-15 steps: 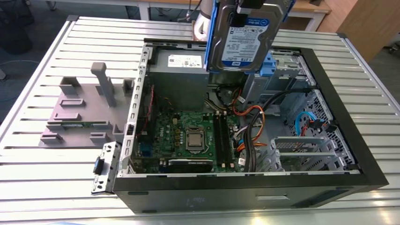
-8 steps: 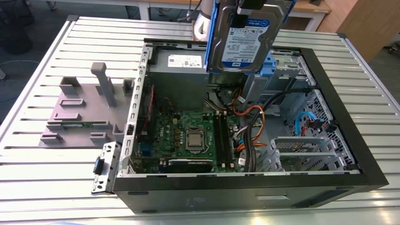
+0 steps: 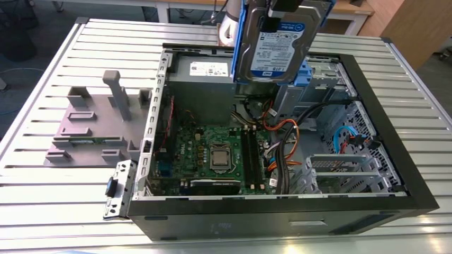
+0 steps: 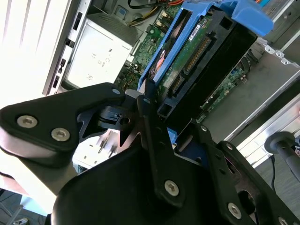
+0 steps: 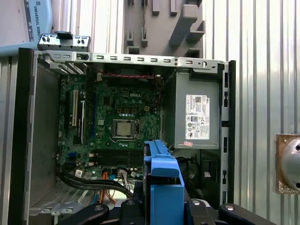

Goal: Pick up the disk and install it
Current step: 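Pick up the disk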

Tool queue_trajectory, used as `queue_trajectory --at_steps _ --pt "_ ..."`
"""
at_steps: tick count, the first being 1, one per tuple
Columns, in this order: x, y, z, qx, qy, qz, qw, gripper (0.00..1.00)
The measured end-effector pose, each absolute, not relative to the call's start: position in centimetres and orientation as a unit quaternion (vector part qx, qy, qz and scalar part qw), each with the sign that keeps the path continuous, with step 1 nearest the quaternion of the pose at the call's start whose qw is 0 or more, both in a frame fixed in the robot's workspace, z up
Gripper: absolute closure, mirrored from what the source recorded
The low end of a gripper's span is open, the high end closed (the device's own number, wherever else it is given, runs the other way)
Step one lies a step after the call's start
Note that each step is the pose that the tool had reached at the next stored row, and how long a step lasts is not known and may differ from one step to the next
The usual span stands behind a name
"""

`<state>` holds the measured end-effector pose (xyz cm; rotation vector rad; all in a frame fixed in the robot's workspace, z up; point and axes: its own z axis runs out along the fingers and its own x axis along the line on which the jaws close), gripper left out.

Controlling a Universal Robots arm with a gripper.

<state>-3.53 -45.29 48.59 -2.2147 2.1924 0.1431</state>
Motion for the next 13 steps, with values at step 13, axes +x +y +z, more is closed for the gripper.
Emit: queue_trajectory --at_steps 13 --pt "-3.53 -45.60 48.57 -0.710 0.703 0.046 0.011 0.63"
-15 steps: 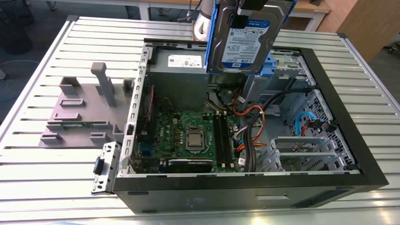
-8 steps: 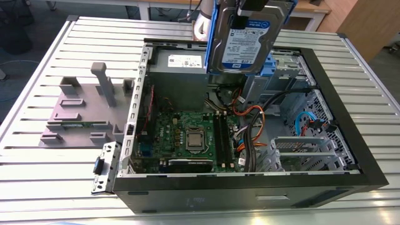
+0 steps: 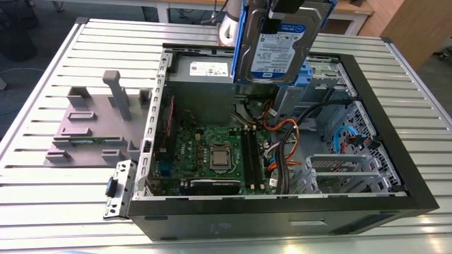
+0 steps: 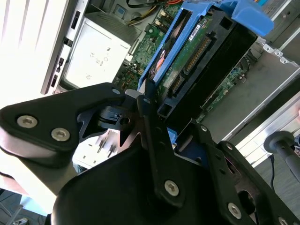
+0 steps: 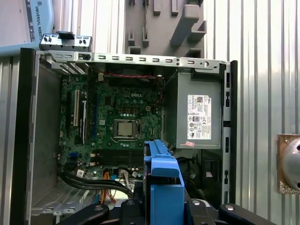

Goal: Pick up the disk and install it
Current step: 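Pick up the disk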

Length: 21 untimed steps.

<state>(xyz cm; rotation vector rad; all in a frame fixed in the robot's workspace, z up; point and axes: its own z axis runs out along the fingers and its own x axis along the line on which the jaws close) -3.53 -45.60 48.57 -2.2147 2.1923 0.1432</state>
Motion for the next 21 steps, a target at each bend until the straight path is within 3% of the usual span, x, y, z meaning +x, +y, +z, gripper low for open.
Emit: queue_trajectory --at_steps 21 --pt "-3.53 -46.06 48.56 -0.710 0.703 0.046 0.011 0.63"
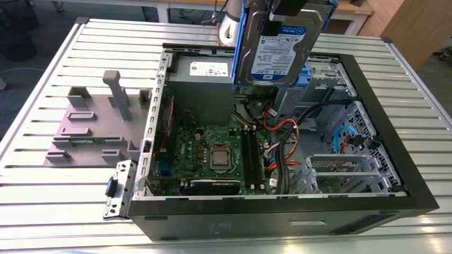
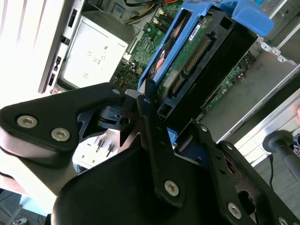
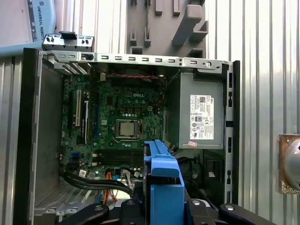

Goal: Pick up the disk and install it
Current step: 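Pick up the disk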

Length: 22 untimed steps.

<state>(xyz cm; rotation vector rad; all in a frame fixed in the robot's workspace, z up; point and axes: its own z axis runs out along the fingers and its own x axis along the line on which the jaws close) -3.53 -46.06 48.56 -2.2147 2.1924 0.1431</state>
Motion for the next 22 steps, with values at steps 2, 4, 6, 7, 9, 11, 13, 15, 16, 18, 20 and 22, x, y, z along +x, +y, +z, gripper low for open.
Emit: queue_trajectory --at_steps 2,4,6,7,9,11,13,15,16,18,20,22 --pt "-3.53 -46.11 48.55 -0.710 0.703 0.046 0.011 0.63" --pt "-3.53 -46.14 48.55 -0.710 0.703 0.046 0.011 0.63" --pt "-3.53 -46.18 48.55 -0.710 0.703 0.046 0.011 0.63" --pt "-3.53 -46.20 48.55 -0.710 0.703 0.046 0.011 0.63" --pt "-3.53 -46.27 48.54 -0.710 0.703 0.046 0.011 0.63" --pt "-3.53 -46.31 48.54 -0.710 0.703 0.046 0.011 0.63" --pt "-3.53 -46.35 48.54 -0.710 0.703 0.046 0.011 0.63" --pt "-3.53 -46.39 48.54 -0.710 0.703 0.046 0.011 0.63" --pt "-3.53 -46.41 48.54 -0.710 0.703 0.046 0.011 0.63" --pt "-3.53 -46.45 48.54 -0.710 0.703 0.046 0.011 0.63" --pt "-3.53 -46.64 48.53 -0.710 0.703 0.046 0.011 0.63" --pt "-3.53 -46.81 48.53 -0.710 0.703 0.046 0.011 0.63"
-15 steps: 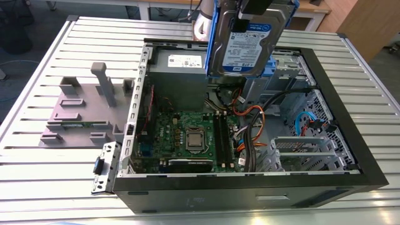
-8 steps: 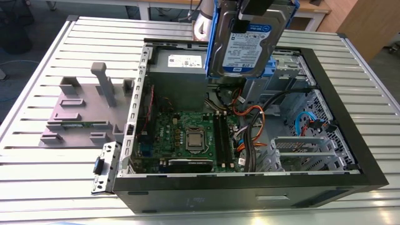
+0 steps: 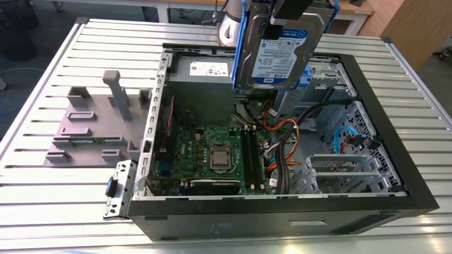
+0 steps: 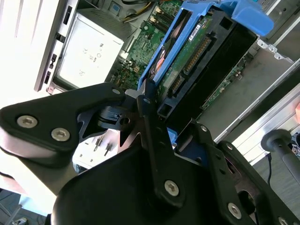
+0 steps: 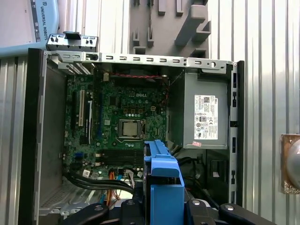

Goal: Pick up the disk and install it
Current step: 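Pick up the disk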

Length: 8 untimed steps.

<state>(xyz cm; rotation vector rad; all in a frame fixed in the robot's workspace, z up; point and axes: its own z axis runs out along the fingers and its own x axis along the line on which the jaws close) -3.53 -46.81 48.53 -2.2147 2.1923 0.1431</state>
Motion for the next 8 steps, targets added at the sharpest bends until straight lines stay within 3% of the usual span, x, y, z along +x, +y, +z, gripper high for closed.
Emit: queue_trajectory --at_steps 8 --pt "-3.53 -47.03 48.52 -0.710 0.703 0.046 0.011 0.63"
